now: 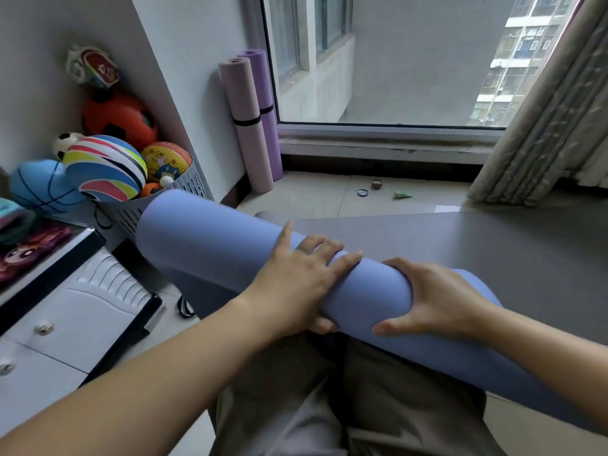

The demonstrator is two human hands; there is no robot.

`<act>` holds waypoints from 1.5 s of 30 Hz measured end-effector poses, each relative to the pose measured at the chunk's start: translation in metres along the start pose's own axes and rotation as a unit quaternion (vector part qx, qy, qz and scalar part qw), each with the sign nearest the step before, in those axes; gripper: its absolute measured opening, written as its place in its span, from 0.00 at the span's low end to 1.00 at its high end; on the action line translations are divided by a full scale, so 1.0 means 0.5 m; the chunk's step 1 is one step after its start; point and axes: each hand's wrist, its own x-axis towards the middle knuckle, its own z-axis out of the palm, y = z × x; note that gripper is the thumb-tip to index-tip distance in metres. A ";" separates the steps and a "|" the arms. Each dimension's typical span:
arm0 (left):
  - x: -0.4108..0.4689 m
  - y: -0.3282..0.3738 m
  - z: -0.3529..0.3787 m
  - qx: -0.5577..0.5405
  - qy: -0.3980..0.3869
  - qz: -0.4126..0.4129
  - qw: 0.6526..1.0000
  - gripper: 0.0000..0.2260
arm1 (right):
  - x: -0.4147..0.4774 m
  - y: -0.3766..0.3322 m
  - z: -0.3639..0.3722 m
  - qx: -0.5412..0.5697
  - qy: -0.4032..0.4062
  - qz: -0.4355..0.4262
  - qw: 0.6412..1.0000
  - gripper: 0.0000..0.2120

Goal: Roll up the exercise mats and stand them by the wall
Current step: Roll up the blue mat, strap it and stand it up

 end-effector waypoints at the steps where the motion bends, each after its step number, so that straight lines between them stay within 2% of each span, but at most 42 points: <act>1: 0.009 0.002 -0.012 0.014 0.007 0.011 1.000 0.44 | -0.010 0.008 0.003 0.016 0.026 0.010 0.999 0.45; 5: 0.045 0.036 -0.076 0.086 0.089 0.071 0.990 0.43 | -0.063 0.041 0.012 0.104 0.145 0.044 0.983 0.44; 7: 0.060 0.051 -0.092 0.100 0.089 0.087 0.987 0.42 | -0.075 0.044 0.007 0.116 0.159 0.048 0.979 0.44; 13: 0.026 0.052 -0.063 0.039 0.020 0.041 0.998 0.40 | -0.064 0.012 -0.005 -0.001 0.065 0.005 0.998 0.43; 19: -0.049 0.054 0.017 -0.013 -0.033 -0.013 0.999 0.42 | -0.041 -0.029 0.002 -0.133 -0.023 -0.074 0.988 0.47; 25: -0.077 0.030 0.045 -0.083 -0.035 -0.049 0.995 0.40 | -0.001 -0.056 0.003 -0.149 -0.102 -0.089 0.980 0.47; 27: -0.064 0.014 0.039 -0.111 -0.050 -0.050 0.991 0.40 | 0.000 -0.058 0.006 -0.149 -0.092 -0.096 0.980 0.51; 30: -0.038 -0.017 0.033 -0.184 -0.080 -0.047 0.978 0.39 | -0.012 -0.066 0.032 -0.187 -0.007 -0.146 0.971 0.54; 33: -0.015 -0.044 0.035 -0.236 -0.131 -0.049 0.962 0.41 | -0.002 -0.068 0.043 -0.211 -0.027 -0.143 0.967 0.52; 35: -0.010 -0.041 0.043 -0.194 -0.138 -0.051 0.970 0.45 | 0.023 -0.066 0.034 -0.206 -0.056 -0.122 0.969 0.50; 37: -0.009 -0.019 0.059 -0.094 -0.114 -0.046 0.988 0.51 | 0.051 -0.059 0.020 -0.193 -0.082 -0.105 0.972 0.49; 40: 0.000 -0.003 0.068 -0.047 -0.066 -0.053 0.995 0.50 | 0.077 -0.050 0.008 -0.170 -0.119 -0.080 0.975 0.49; 42: 0.007 -0.016 0.053 -0.049 -0.044 -0.058 0.996 0.48 | 0.088 -0.054 -0.002 -0.171 -0.104 -0.079 0.977 0.48; 45: -0.002 -0.028 0.008 -0.029 -0.007 -0.077 0.997 0.46 | 0.083 -0.066 -0.039 -0.177 -0.035 -0.102 0.978 0.44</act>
